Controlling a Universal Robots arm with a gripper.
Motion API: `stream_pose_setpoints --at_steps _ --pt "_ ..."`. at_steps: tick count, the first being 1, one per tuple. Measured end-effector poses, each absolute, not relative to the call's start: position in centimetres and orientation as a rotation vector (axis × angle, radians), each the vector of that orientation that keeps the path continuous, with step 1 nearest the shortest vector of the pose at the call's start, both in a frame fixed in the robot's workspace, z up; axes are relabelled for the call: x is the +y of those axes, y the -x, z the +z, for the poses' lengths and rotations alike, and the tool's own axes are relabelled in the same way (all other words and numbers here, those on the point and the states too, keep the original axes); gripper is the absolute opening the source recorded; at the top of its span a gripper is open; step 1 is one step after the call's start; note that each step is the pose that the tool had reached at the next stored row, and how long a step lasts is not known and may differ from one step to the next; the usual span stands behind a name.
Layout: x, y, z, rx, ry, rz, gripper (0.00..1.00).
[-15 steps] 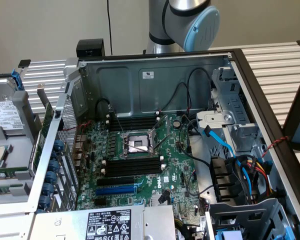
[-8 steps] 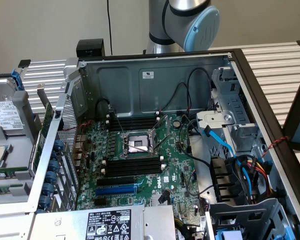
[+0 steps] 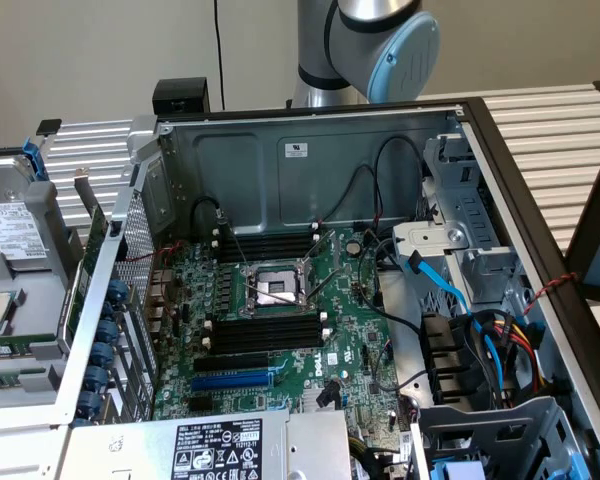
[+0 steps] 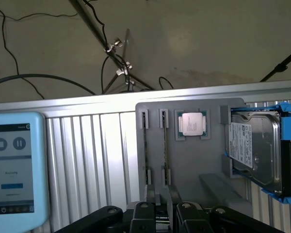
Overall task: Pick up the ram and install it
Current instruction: 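Pick up the ram and move it above insertion slot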
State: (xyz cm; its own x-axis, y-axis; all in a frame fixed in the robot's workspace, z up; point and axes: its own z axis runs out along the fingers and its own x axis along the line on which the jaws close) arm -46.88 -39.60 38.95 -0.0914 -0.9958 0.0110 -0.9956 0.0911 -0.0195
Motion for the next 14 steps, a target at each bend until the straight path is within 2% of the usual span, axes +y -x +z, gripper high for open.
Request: stream_pose_setpoints --at_steps 14 --pt "-39.6 46.9 36.8 2.317 2.114 -0.034 0.24"
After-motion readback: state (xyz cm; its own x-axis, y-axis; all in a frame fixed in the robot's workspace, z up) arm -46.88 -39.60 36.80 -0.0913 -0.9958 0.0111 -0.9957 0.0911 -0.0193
